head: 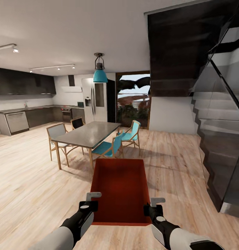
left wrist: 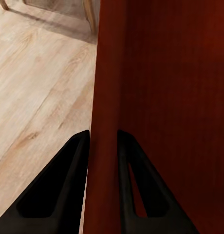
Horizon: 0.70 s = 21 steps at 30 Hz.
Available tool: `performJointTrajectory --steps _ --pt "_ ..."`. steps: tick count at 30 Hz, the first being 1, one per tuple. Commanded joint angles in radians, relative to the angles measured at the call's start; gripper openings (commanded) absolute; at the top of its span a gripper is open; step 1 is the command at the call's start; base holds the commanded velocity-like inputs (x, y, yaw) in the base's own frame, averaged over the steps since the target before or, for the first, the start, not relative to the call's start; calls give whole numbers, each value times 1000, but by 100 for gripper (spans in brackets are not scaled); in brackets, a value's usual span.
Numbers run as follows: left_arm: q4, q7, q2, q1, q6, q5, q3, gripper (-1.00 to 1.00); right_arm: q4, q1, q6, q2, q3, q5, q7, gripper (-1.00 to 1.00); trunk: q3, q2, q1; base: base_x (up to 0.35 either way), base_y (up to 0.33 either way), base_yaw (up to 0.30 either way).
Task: Move the two storage containers from the living room to the garage. In the garage, place one container on the floor and stack the other container on top of it (either order is fine).
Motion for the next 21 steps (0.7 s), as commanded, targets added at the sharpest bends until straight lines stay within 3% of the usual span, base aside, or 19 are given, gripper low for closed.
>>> performJointTrajectory --steps 1,21 --pt "-1 21 5 0 8 5 31 -100 -2 -1 -11 0 -31 4 -4 -100 -2 -1 0 0 0 -284" --pt "-1 21 5 0 8 5 32 -100 -2 -1 -11 0 -31 4 1 -100 -2 -1 0 0 0 -284"
